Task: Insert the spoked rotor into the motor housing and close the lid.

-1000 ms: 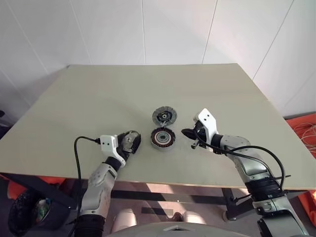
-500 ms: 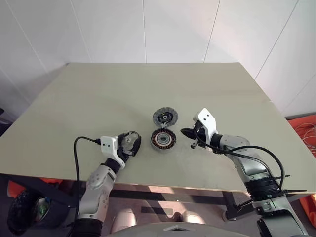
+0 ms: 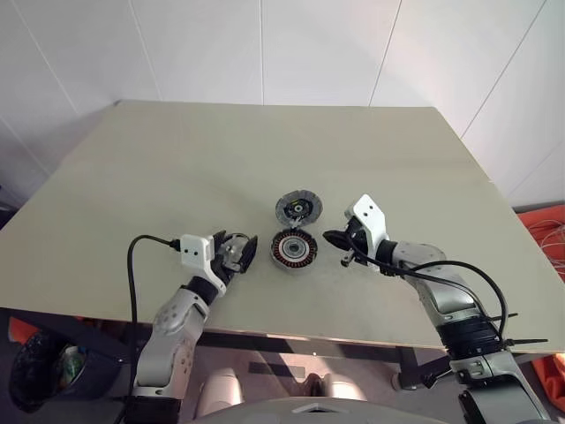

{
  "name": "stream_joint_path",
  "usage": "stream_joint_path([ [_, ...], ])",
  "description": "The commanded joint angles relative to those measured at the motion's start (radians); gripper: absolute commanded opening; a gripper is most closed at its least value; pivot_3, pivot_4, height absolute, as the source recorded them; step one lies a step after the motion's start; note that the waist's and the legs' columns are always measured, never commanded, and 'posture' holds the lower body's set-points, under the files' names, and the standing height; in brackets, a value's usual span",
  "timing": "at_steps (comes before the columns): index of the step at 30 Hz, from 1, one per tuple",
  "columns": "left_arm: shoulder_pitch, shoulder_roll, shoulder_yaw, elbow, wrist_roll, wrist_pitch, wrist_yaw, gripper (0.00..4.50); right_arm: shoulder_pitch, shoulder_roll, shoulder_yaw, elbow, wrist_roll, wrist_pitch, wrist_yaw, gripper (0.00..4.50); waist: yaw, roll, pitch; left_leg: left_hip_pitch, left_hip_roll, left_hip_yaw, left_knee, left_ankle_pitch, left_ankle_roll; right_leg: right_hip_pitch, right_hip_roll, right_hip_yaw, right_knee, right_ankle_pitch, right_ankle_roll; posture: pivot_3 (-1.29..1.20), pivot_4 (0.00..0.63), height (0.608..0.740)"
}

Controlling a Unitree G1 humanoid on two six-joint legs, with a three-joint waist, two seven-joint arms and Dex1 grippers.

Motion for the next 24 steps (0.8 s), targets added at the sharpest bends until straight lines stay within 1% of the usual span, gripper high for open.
stream_joint_path([
  [1, -0.01, 0.01, -0.005, -0.095, -0.004, 0.018, 0.017, 4.5, -0.031, 0.002, -0.008, -0.01, 0.003, -0.023, 0.001, 0.06, 0.0, 0.0, 0.0, 0.0, 0.0, 0.001, 0.0, 0.0, 0.0, 0.0, 0.0, 0.0, 0.0, 0.0, 0.0, 0.0, 0.0, 0.74],
  [6, -0.003, -0.015, 0.024, -0.123, -0.084, 0.083, 0.043, 4.5, -0.034, 0.001, -0.011, -0.004, 0.003, -0.025, 0.001, 0.06, 0.0, -0.001, 0.001, 0.001, 0.0, 0.003, 0.001, 0.0, 0.0, 0.0, 0.0, 0.0, 0.0, 0.0, 0.0, 0.0, 0.0, 0.74],
  [9, 0.007, -0.051, 0.054, -0.062, -0.179, 0.136, 0.031, 4.5, -0.028, -0.006, -0.016, -0.009, 0.005, -0.024, 0.003, 0.06, 0.0, -0.001, 0.001, 0.001, 0.0, 0.003, 0.001, 0.0, 0.0, 0.0, 0.0, 0.0, 0.001, 0.0, 0.0, 0.0, 0.0, 0.74],
  [15, 0.031, -0.105, 0.075, 0.038, -0.264, 0.176, 0.007, 4.5, -0.019, -0.013, -0.019, -0.01, 0.005, -0.024, 0.004, 0.06, 0.001, -0.001, 0.001, 0.001, 0.0, 0.003, 0.001, 0.0, 0.0, 0.001, 0.0, 0.0, 0.001, 0.0, 0.0, 0.0, 0.0, 0.74],
  [17, 0.038, -0.126, 0.086, 0.069, -0.286, 0.16, -0.01, 4.5, -0.016, -0.013, -0.016, -0.009, 0.005, -0.025, 0.005, 0.06, 0.002, -0.001, 0.001, 0.001, 0.0, 0.003, 0.001, 0.0, 0.0, 0.002, 0.0, 0.0, 0.001, 0.0, 0.0, 0.0, 0.0, 0.74],
  [19, 0.04, -0.138, 0.1, 0.065, -0.306, 0.146, -0.019, 4.5, -0.013, -0.013, -0.015, -0.008, 0.005, -0.025, 0.006, 0.06, 0.003, -0.001, 0.001, 0.001, 0.0, 0.003, 0.001, 0.0, 0.0, 0.004, 0.0, 0.001, 0.001, 0.0, 0.0, 0.0, 0.0, 0.74],
  [24, 0.022, -0.127, 0.148, 0.009, -0.35, 0.143, -0.013, 4.5, -0.014, -0.01, -0.013, -0.004, 0.004, -0.026, 0.006, 0.06, 0.001, -0.001, 0.001, 0.002, 0.0, 0.003, 0.001, 0.0, 0.0, 0.006, 0.0, 0.001, 0.001, -0.002, 0.004, 0.0, 0.0, 0.74],
])
